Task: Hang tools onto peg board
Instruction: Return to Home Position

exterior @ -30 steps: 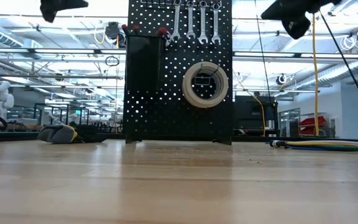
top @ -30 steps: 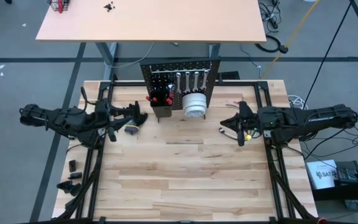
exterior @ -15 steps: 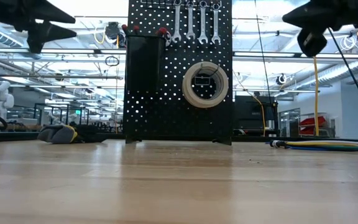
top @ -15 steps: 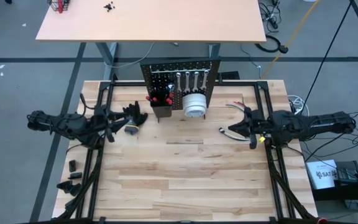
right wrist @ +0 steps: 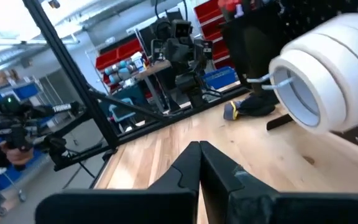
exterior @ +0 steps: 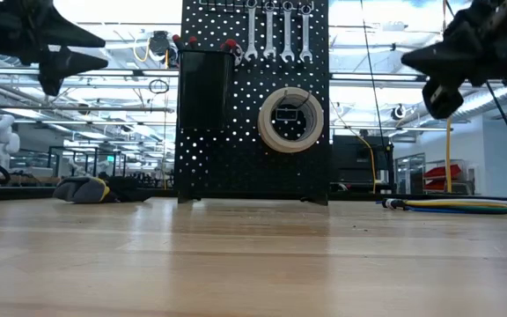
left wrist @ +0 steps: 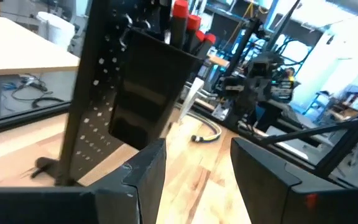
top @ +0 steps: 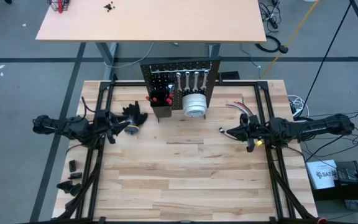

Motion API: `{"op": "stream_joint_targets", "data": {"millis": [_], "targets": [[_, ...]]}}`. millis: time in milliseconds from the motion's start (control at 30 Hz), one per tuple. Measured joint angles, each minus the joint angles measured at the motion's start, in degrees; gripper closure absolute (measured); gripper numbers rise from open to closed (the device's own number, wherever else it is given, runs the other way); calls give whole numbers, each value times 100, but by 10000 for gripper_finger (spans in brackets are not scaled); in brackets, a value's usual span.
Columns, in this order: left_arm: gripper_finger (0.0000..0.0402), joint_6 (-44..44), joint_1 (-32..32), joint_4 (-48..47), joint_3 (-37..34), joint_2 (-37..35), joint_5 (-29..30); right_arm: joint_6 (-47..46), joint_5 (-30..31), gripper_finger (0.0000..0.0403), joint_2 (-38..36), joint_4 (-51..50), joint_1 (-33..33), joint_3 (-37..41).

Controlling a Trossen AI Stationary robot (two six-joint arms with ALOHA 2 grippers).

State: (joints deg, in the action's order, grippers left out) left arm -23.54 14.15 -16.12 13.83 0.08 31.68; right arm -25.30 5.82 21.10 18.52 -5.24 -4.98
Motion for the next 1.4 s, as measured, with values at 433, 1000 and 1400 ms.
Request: {"op": "stream_joint_targets", "data": {"millis": [433,1000,1400], "targets": [[219,-22,-903,1943,-984,-4,-1430,-101,-170,403,3,488,473,416],[219,214,-2430,1862,-1226,9,-3016,352,-690,403,70,-277,752,412],[242,-63,-2463,1427,-1220,17,-3046,1067,-127,403,129,-387,474,414]]}}
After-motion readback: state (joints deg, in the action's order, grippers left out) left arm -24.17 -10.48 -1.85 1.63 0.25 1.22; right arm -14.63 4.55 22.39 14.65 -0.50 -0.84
